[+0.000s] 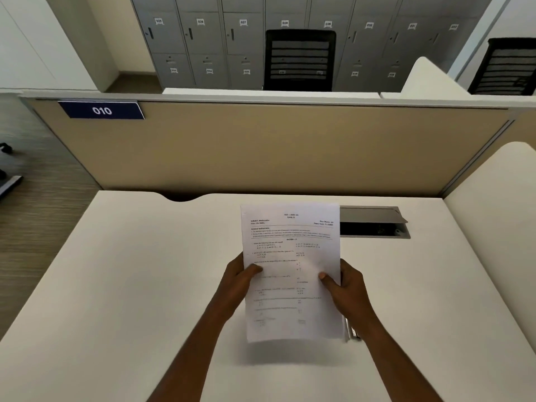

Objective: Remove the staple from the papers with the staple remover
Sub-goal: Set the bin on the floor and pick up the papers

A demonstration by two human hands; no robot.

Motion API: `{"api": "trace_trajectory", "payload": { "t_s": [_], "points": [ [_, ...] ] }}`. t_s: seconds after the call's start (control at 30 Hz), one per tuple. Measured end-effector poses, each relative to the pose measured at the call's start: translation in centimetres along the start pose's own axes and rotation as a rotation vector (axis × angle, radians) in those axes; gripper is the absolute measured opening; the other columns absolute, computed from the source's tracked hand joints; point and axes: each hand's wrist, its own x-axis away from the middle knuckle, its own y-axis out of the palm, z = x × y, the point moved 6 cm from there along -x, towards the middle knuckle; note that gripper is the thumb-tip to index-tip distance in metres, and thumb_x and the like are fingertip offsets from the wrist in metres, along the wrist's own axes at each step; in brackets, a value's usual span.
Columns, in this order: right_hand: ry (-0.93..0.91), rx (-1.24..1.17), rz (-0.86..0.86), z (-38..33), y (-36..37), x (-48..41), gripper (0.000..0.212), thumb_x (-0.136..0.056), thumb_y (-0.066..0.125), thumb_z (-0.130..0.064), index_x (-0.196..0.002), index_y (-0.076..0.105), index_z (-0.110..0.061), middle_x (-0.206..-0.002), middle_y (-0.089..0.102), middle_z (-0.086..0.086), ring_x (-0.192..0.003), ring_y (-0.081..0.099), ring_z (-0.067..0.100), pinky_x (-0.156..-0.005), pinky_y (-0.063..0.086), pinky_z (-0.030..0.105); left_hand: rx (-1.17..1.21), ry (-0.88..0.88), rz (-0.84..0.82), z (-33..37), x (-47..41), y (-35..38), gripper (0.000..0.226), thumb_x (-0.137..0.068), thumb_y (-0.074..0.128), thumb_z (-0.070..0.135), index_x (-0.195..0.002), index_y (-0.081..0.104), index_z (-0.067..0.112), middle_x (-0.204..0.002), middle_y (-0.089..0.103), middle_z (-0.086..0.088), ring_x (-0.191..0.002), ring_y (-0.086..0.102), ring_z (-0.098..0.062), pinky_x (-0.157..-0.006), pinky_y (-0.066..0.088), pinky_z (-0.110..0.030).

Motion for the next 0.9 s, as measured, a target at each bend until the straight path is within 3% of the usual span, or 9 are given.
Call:
{"api": "trace_trajectory", "payload": {
  "t_s": [0.07,0.17,0.27,0.43,0.57,0.7,0.9],
  "points": [
    [0.022,-0.049,-0.019,-0.5,-0.3,0.1,0.028,-0.093,0.065,-0.005,-0.118,0.066,-0.017,-0.109,0.075,-0.003,-0.098,0.072,0.015,-0.076,0.058,0.025,0.068,0.019,-0.013,1.0,0.1,-0.2,0.029,-0.104,0.052,0.017,-0.129,0.064,0.024,-0.123,0.074,0.005,-0.111,0.071,-0.018,-0.091,0.059,-0.04],
    [0.073,-0.097,-0.063,-1.0,-0.4,0.5,0.028,-0.093,0.065,-0.005,-0.117,0.067,-0.018,-0.109,0.076,0.0,-0.098,0.073,0.022,-0.082,0.06,0.038,0.178,0.042,0.018,3.0,0.0,-0.4,0.029,-0.106,0.049,0.031,-0.13,0.064,0.023,-0.123,0.074,0.0,-0.112,0.072,-0.023,-0.091,0.06,-0.044],
    [0.114,-0.129,-0.116,-1.5,-0.4,0.9,0.027,-0.093,0.065,-0.006,-0.118,0.067,-0.017,-0.109,0.076,0.003,-0.098,0.073,0.026,-0.086,0.059,0.045,0.249,0.067,0.035,5.2,-0.6,-0.7,0.03,-0.106,0.048,0.034,-0.13,0.064,0.026,-0.122,0.074,-0.002,-0.111,0.072,-0.022,-0.088,0.06,-0.042],
    [0.161,-0.189,-0.202,-2.3,-0.2,1.8,0.029,-0.093,0.063,-0.004,-0.12,0.065,-0.012,-0.111,0.075,0.009,-0.1,0.072,0.032,-0.086,0.058,0.048,0.359,0.084,0.051,7.2,-0.9,-1.0,0.031,-0.106,0.046,0.042,-0.131,0.063,0.037,-0.127,0.071,-0.009,-0.116,0.068,-0.029,-0.099,0.055,-0.055],
    [0.175,-0.191,-0.231,-2.6,0.0,2.1,0.03,-0.094,0.06,-0.001,-0.121,0.065,-0.013,-0.112,0.074,0.01,-0.1,0.072,0.034,-0.087,0.057,0.051,0.451,0.084,0.008,7.3,-0.8,-0.4,0.031,-0.107,0.042,0.044,-0.134,0.058,0.042,-0.129,0.07,-0.005,-0.116,0.067,-0.031,-0.099,0.052,-0.057],
    [0.177,-0.172,-0.233,-2.9,-0.1,2.4,0.028,-0.095,0.057,-0.002,-0.119,0.065,-0.015,-0.112,0.075,0.008,-0.1,0.072,0.031,-0.087,0.058,0.049,0.534,0.068,-0.005,6.9,-0.7,-0.1,0.029,-0.106,0.043,0.046,-0.126,0.061,0.037,-0.127,0.07,-0.008,-0.104,0.068,-0.031,-0.086,0.057,-0.048],
    [0.194,-0.174,-0.195,-3.5,0.0,2.8,0.023,-0.101,0.053,-0.025,-0.12,0.065,-0.02,-0.111,0.075,0.001,-0.098,0.073,0.023,-0.08,0.058,0.036,0.595,0.011,-0.005,6.2,-0.7,0.3,0.029,-0.104,0.046,0.046,-0.125,0.063,0.034,-0.129,0.066,-0.019,-0.098,0.066,-0.033,-0.075,0.06,-0.042]
  ]
}}
